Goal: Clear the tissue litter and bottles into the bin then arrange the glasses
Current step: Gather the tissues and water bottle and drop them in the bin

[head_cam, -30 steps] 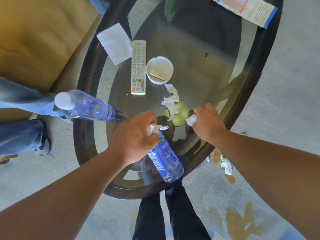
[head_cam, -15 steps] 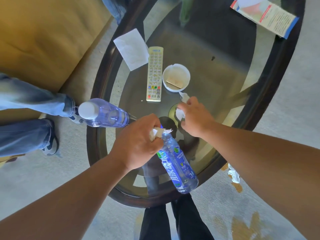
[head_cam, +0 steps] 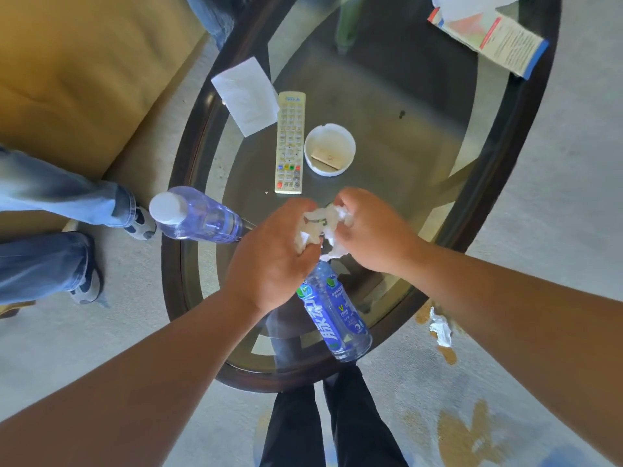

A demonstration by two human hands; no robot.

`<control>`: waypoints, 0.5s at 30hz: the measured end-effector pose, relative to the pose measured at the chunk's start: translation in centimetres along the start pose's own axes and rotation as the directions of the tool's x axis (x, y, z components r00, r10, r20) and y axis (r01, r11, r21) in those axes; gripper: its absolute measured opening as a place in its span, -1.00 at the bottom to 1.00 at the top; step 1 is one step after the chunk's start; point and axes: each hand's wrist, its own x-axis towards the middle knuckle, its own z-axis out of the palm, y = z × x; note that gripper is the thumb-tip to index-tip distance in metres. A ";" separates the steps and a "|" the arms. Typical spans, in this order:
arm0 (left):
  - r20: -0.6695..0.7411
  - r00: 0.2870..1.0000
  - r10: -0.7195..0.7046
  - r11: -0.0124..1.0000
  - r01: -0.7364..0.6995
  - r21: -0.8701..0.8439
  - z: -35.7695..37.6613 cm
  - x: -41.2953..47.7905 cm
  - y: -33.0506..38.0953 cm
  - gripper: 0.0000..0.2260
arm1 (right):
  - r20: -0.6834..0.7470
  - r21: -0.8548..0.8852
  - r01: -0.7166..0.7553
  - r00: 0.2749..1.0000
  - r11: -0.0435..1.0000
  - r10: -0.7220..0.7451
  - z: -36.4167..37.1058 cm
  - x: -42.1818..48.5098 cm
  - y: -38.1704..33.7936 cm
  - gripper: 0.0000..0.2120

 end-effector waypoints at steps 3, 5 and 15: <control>-0.016 0.998 0.052 0.994 -0.054 -0.094 0.2 0.1 0.9 -0.57 | 0.051 0.104 0.004 0.999 0.995 -0.009 -0.6 -1.1 -1.5 -0.87; -0.039 0.996 0.083 0.983 -0.089 -0.164 0.4 0.1 1.4 -0.59 | 0.089 0.184 -0.033 0.996 0.982 0.016 -1.3 -1.8 -2.2 -0.82; -0.101 0.961 0.259 0.929 -0.277 -0.246 0.4 -0.4 3.1 -0.67 | 0.231 0.661 -0.258 0.963 0.704 0.135 -3.1 -4.0 -4.0 -0.36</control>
